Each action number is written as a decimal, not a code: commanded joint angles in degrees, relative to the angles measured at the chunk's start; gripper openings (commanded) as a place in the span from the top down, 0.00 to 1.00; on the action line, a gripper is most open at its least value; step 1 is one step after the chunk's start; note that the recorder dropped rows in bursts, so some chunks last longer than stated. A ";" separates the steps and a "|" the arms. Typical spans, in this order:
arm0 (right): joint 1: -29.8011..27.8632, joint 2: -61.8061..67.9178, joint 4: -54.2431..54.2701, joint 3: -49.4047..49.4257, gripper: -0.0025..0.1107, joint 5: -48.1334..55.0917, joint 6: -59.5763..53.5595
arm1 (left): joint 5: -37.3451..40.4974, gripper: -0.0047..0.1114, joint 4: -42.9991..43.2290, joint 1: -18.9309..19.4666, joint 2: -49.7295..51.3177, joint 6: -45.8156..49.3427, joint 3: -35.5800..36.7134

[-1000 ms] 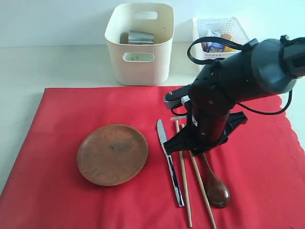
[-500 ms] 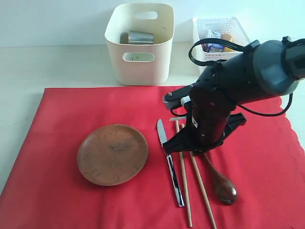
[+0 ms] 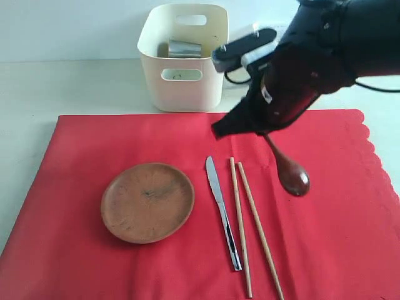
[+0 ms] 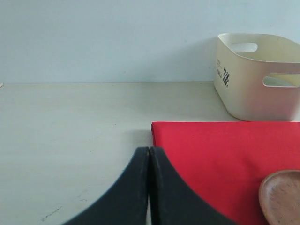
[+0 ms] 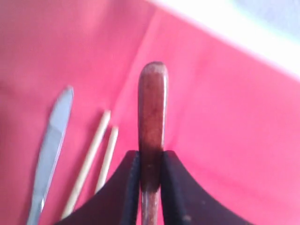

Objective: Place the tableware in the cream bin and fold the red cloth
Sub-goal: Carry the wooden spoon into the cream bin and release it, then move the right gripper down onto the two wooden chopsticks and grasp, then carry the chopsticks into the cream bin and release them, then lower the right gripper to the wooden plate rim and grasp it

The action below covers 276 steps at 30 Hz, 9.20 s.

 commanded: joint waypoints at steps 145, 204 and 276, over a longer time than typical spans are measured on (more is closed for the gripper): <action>-0.82 9.66 20.84 11.83 0.98 -15.58 -9.56 | -0.13 0.95 0.06 0.11 -0.28 0.08 -0.02; -12.29 22.93 10.44 -32.53 0.95 -54.37 -24.81 | -0.13 0.95 0.06 0.11 -0.28 0.08 -0.02; -6.90 8.45 40.51 -12.28 0.69 2.02 -39.36 | -0.13 0.95 0.06 0.11 -0.28 0.08 -0.02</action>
